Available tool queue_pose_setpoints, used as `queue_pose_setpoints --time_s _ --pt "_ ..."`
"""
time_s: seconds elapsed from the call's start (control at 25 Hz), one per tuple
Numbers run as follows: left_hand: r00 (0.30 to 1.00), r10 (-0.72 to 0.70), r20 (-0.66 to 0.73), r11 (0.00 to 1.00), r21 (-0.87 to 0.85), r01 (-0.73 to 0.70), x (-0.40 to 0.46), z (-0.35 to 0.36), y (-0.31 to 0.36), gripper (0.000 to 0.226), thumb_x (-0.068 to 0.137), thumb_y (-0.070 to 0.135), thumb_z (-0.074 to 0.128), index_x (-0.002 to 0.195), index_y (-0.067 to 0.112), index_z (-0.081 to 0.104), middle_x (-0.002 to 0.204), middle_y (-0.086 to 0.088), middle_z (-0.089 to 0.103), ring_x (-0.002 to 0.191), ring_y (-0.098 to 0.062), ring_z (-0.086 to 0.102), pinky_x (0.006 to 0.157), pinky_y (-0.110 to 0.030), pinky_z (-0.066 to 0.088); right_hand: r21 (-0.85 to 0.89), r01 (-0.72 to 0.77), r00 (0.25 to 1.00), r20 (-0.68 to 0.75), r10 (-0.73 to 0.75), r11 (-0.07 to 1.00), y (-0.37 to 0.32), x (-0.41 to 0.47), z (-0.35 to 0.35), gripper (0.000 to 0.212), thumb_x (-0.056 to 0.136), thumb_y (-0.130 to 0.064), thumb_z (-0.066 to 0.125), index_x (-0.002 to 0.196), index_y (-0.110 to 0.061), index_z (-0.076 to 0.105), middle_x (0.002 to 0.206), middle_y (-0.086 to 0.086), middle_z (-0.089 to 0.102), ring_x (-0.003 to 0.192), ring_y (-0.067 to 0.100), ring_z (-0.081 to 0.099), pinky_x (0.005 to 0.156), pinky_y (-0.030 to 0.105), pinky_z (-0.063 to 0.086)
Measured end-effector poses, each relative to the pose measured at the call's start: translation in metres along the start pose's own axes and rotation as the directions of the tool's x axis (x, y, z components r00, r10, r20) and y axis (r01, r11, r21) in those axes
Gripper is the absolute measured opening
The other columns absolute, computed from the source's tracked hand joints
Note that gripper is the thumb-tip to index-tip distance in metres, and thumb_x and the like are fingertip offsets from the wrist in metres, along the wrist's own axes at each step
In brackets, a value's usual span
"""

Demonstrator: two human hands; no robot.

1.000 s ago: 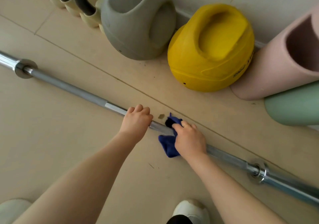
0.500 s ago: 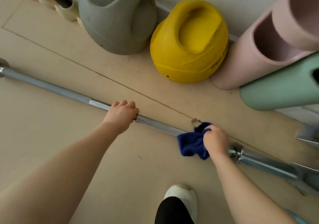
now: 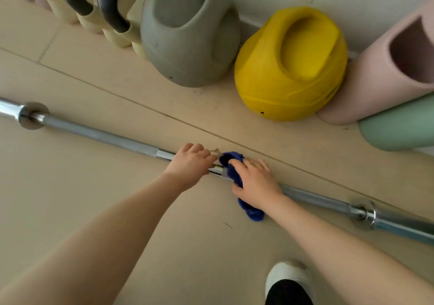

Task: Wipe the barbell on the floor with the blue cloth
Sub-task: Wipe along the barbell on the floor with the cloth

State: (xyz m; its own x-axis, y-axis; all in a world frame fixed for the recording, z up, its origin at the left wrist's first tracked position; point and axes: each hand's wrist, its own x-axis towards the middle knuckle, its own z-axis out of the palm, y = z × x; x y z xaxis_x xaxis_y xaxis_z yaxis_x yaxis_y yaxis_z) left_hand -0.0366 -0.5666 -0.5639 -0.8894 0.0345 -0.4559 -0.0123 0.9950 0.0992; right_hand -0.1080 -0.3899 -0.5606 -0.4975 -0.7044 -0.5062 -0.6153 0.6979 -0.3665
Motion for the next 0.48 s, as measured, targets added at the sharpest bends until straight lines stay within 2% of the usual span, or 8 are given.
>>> queue_pose_setpoints --time_s 0.12,0.2,0.28,0.36,0.48 --pt "0.996 0.052 0.066 0.994 -0.103 -0.045 0.007 -0.014 -0.030 0.073 0.087 0.041 0.057 0.144 0.024 0.017 0.133 -0.002 0.047 0.123 -0.024 0.043 0.100 -0.036 0.036 0.083 -0.194 0.981 -0.005 0.195 0.978 -0.014 0.006 0.001 0.030 0.090 -0.024 0.046 0.117 -0.012 0.042 0.112 0.015 0.057 0.093 0.036 0.057 0.071 0.039 0.044" --pt "0.990 0.066 0.126 0.996 -0.065 -0.058 0.002 -0.021 -0.068 0.081 0.081 0.045 0.063 0.144 0.024 0.018 0.133 -0.002 0.045 0.122 -0.024 0.044 0.098 -0.036 0.037 0.045 -0.255 0.963 -0.076 0.258 0.966 -0.039 0.020 0.005 0.023 0.094 -0.015 0.039 0.116 -0.007 0.042 0.109 0.018 0.057 0.090 0.035 0.057 0.067 0.038 0.040" --pt "0.992 0.021 0.125 0.999 0.022 -0.024 -0.015 -0.015 -0.103 0.075 0.078 0.044 0.066 0.139 0.024 0.027 0.131 -0.002 0.046 0.121 -0.023 0.044 0.097 -0.035 0.037 -0.043 -0.311 0.944 -0.129 0.304 0.949 -0.060 0.028 0.009 0.024 0.095 -0.008 0.034 0.118 -0.005 0.041 0.113 0.018 0.057 0.094 0.033 0.056 0.073 0.038 0.042" --pt "0.997 -0.025 0.079 0.997 0.073 0.019 -0.034 -0.001 -0.124 0.058 0.082 0.036 0.064 0.132 0.024 0.038 0.129 0.000 0.047 0.118 -0.022 0.046 0.095 -0.034 0.038 -0.047 -0.345 0.931 -0.139 0.336 0.937 -0.073 0.037 0.014 0.027 0.095 -0.005 0.033 0.120 -0.005 0.040 0.117 0.018 0.054 0.099 0.034 0.055 0.078 0.038 0.042" --pt "0.998 -0.054 -0.022 0.998 0.023 0.054 -0.046 0.017 -0.135 0.038 0.087 0.023 0.059 0.123 0.022 0.048 0.119 0.001 0.055 0.112 -0.022 0.050 0.091 -0.032 0.038 0.108 -0.207 0.971 -0.097 0.218 0.972 -0.114 0.060 0.019 0.038 0.091 -0.003 0.037 0.129 -0.006 0.037 0.126 0.019 0.048 0.107 0.036 0.050 0.087 0.039 0.040"
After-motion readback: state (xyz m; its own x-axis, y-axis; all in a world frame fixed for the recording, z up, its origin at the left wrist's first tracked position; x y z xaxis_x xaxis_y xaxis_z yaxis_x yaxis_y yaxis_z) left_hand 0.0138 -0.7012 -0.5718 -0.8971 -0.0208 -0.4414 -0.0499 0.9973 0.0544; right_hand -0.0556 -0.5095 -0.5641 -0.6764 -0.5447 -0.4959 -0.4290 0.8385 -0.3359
